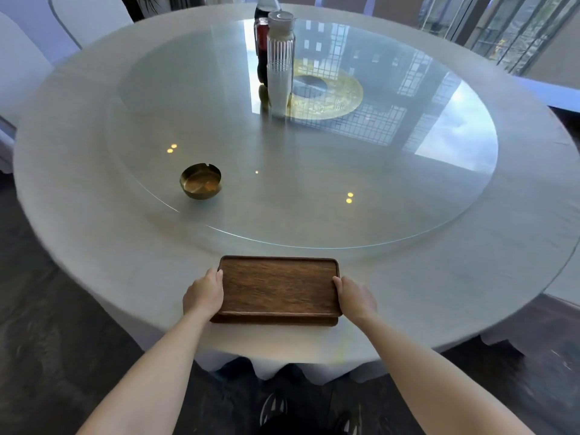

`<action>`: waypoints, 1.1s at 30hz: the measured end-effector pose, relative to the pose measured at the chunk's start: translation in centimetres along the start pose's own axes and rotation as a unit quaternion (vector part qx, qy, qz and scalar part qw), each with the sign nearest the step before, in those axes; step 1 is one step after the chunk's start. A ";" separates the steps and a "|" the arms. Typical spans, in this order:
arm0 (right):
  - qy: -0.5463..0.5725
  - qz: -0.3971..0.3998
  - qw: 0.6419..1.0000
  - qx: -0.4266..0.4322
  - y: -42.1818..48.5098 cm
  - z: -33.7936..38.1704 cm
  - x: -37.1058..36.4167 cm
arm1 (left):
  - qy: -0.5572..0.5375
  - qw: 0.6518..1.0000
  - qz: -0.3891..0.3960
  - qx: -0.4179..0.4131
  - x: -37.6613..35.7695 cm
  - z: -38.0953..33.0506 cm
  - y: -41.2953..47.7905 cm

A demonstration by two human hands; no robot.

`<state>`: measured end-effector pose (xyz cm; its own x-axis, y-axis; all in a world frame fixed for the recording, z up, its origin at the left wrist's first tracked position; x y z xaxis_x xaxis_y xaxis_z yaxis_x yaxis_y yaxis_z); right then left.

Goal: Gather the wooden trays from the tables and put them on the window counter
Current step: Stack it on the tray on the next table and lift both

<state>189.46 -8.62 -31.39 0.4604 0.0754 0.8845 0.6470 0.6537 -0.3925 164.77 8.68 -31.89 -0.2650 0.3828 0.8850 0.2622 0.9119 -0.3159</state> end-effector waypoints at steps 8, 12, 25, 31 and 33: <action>-0.021 0.003 1.000 -0.001 -0.3 0.2 -1.3 | 0.013 1.000 0.014 -0.014 -0.8 1.0 0.1; -0.030 -0.001 1.000 0.006 -0.4 0.3 -1.2 | 0.023 1.000 0.012 -0.011 -0.7 1.0 0.1; 0.114 0.080 0.987 -0.080 -0.7 -0.1 -2.4 | -0.005 0.995 0.080 0.067 -1.4 0.8 0.3; 0.169 0.096 0.975 -0.110 -0.6 -0.4 -3.2 | -0.057 0.992 0.079 0.084 -1.7 1.4 0.3; 0.180 0.099 0.972 -0.110 -0.6 -0.6 -3.3 | -0.066 0.991 0.079 0.087 -1.7 1.3 0.3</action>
<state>187.96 -9.70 -34.22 0.7464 -0.1122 0.6559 0.6205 0.4734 -0.6252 164.12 8.45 -33.90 -0.3546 0.5290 0.7710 0.1492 0.8460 -0.5118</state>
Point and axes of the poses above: each hand's wrist, its own y-axis towards the middle knuckle, its own x-axis out of the back of the hand, z = x × y, the point moved 6 cm from there along y, towards the middle knuckle, and after that the axes turned 1 degree about -y, right-handed, at the moved point
